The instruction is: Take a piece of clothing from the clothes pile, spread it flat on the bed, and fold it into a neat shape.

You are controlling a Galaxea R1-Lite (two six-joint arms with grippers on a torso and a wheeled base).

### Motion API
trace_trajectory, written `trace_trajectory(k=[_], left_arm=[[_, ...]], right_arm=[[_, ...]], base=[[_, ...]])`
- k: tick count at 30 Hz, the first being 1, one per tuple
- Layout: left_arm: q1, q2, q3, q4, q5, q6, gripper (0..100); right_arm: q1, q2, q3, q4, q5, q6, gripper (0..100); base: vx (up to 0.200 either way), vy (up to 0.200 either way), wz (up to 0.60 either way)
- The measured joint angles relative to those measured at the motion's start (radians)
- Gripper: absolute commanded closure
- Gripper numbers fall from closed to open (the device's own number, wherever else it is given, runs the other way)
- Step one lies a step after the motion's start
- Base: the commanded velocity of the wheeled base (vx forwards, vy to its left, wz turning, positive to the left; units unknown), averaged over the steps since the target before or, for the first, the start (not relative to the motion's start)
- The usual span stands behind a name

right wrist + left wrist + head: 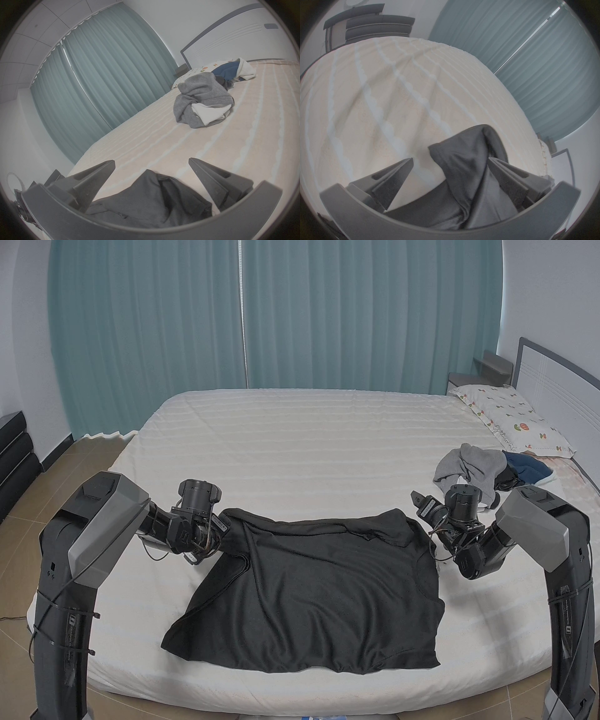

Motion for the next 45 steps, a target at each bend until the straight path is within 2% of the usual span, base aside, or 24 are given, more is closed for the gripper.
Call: trace_trajectory(k=[3,9,12,18,24,34,39,45], left_arm=[[0.003,-0.019,-0.003,0.004,-0.050,-0.045,0],[0.045,-0.089,0.031,0.002,-0.243,-0.113,0],[0.079,-0.120,0.051,0.005,-0.287,-0.123,0],[0.110,-0.176,0.177,-0.024,-0.329,-0.105,0],[0.116,-0.264,0.420,-0.153,-0.349,-0.062,0],[0.041,-0.450,0.827,-0.374,-0.357,-0.043,0],[0.013,-0.498,0.941,-0.497,-0.352,-0.054,0],[0.006,-0.497,1.008,-0.572,-0.353,-0.066,0]], right_arm=[[-0.005,-0.014,0.028,0.000,0.022,0.004,0],[-0.009,-0.076,0.152,-0.003,0.099,0.015,0],[-0.012,-0.113,0.222,-0.008,0.131,0.044,0],[-0.017,-0.196,0.373,-0.012,0.199,0.118,0],[-0.015,-0.280,0.529,-0.014,0.233,0.166,0],[0.024,-0.383,0.814,-0.074,0.284,0.228,0],[0.044,-0.382,0.909,-0.187,0.319,0.276,0],[0.064,-0.351,0.962,-0.264,0.327,0.293,0]], base=[[0.000,0.000,0.00],[0.000,0.000,0.00],[0.000,0.000,0.00],[0.000,0.000,0.00],[0.000,0.000,0.00],[-0.160,0.000,0.00],[-0.040,0.000,0.00],[0.000,0.000,0.00]])
